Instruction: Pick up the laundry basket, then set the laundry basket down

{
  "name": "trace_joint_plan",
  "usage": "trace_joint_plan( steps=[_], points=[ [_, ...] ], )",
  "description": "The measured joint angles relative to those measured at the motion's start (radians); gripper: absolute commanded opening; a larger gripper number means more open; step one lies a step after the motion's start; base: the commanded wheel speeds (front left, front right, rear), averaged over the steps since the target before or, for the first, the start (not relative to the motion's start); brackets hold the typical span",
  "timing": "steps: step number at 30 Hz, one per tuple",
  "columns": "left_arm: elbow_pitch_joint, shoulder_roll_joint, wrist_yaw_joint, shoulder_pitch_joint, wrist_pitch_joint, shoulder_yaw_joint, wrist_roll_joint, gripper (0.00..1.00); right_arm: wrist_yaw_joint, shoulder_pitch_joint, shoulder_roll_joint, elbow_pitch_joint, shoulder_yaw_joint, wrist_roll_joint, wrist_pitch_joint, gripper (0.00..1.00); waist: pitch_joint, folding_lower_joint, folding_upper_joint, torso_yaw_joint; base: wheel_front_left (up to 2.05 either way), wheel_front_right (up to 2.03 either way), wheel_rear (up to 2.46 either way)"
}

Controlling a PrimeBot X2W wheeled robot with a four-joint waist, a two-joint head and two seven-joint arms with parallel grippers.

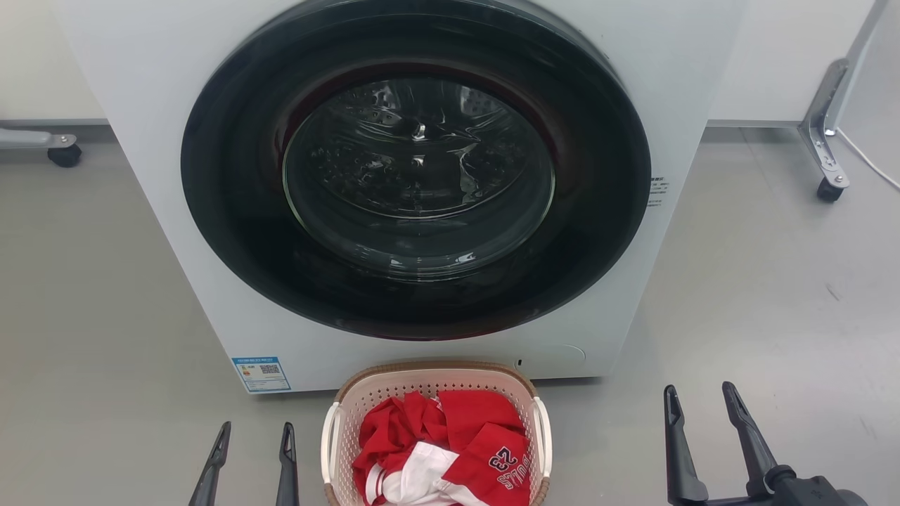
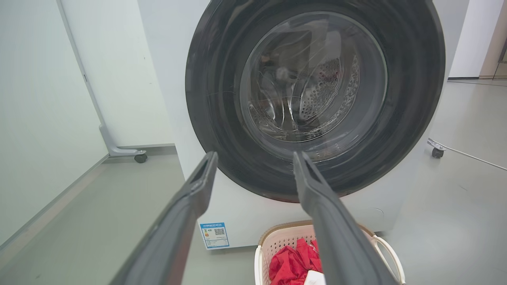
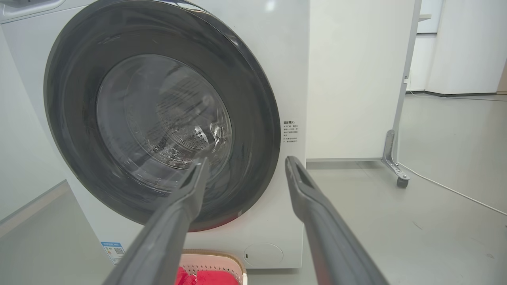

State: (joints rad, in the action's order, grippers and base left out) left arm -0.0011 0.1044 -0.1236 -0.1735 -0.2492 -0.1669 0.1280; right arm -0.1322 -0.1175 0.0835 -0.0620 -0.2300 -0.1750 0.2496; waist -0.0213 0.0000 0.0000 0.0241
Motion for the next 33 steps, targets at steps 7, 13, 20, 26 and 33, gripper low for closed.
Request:
trace_joint_plan(
  steps=[7, 13, 20, 26, 33],
  points=[
    [-0.014, -0.002, 0.000, 0.000, 0.007, 0.004, -0.007, 1.00, 0.000, 0.000, -0.003, -0.006, 0.009, 0.007, 0.000, 1.00, 0.002, 0.0000, 0.0000, 0.002, 0.00, 0.00, 0.00],
    [-0.025, -0.006, 0.000, 0.000, 0.015, 0.007, -0.013, 1.00, 0.000, -0.001, -0.005, -0.013, 0.016, 0.020, 0.000, 1.00, 0.005, 0.0000, 0.0000, 0.001, 0.00, 0.00, 0.00],
    [-0.037, -0.008, 0.000, 0.000, 0.025, 0.007, -0.016, 1.00, 0.000, -0.002, -0.008, -0.015, 0.021, 0.026, 0.000, 1.00, 0.009, 0.0000, 0.0000, -0.003, 0.00, 0.00, 0.00],
    [-0.014, -0.011, 0.000, -0.001, 0.028, -0.001, -0.015, 0.00, 0.000, -0.004, -0.010, 0.023, 0.022, 0.026, -0.002, 0.00, 0.011, 0.0000, 0.0000, -0.005, 0.00, 0.00, 0.00],
    [0.031, -0.013, 0.009, -0.002, 0.036, -0.001, 0.003, 0.00, 0.004, -0.018, -0.012, 0.072, 0.025, 0.012, -0.006, 0.00, 0.012, 0.0000, 0.0000, -0.006, 0.00, 0.00, 0.00]
  ],
)
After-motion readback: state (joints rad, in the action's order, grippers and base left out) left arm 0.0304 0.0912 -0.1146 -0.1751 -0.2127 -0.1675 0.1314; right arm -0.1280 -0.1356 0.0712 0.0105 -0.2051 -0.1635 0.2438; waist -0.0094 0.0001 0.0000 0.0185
